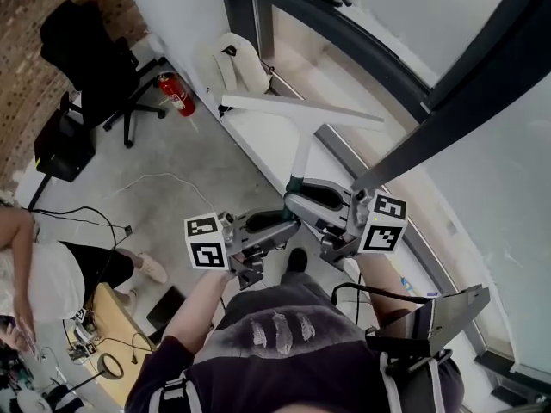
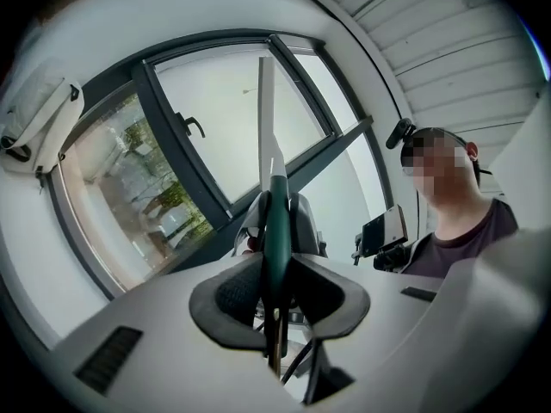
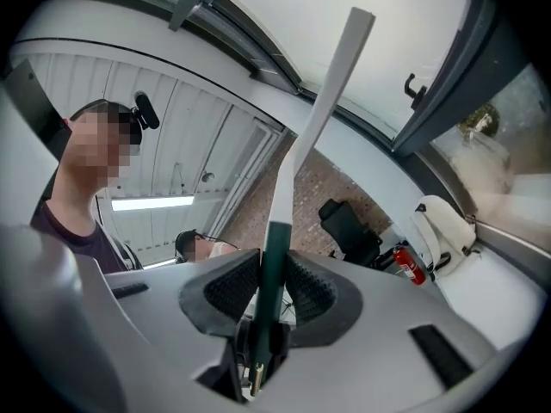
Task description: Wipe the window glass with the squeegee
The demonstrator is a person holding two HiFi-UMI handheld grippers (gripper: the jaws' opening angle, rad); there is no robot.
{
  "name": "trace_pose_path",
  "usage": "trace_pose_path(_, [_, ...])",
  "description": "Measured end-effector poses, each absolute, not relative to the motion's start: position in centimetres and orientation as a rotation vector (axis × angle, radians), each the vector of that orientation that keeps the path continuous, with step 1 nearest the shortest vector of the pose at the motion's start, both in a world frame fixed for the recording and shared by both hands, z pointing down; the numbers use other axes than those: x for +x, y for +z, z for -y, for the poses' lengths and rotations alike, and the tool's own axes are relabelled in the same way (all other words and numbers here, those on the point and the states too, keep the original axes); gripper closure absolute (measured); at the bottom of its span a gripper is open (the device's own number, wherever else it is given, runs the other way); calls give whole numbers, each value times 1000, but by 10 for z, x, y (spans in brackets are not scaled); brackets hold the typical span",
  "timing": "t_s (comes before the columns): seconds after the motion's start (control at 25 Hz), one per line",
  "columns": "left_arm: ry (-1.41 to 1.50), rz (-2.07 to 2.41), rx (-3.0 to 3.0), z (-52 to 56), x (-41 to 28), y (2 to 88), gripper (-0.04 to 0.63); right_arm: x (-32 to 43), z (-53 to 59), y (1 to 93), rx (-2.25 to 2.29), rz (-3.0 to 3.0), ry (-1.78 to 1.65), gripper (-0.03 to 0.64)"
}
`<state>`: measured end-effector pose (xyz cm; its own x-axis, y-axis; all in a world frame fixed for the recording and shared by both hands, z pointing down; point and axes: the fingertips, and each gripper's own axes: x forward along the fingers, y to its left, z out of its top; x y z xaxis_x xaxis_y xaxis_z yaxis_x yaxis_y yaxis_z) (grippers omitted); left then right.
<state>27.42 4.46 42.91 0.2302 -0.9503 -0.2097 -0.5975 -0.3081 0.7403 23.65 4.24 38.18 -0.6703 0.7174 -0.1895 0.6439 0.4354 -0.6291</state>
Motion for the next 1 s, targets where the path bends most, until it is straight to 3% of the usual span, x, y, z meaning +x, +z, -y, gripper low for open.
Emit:
trace_pose_path(0.36, [-906,1334,2090,39,171,408,494,135,41,360,-1135,2688,984,531])
trace_pose_path(1.0, [-824,611,2380,91,12,351,494,-13,106,302,-286,3183,837,531])
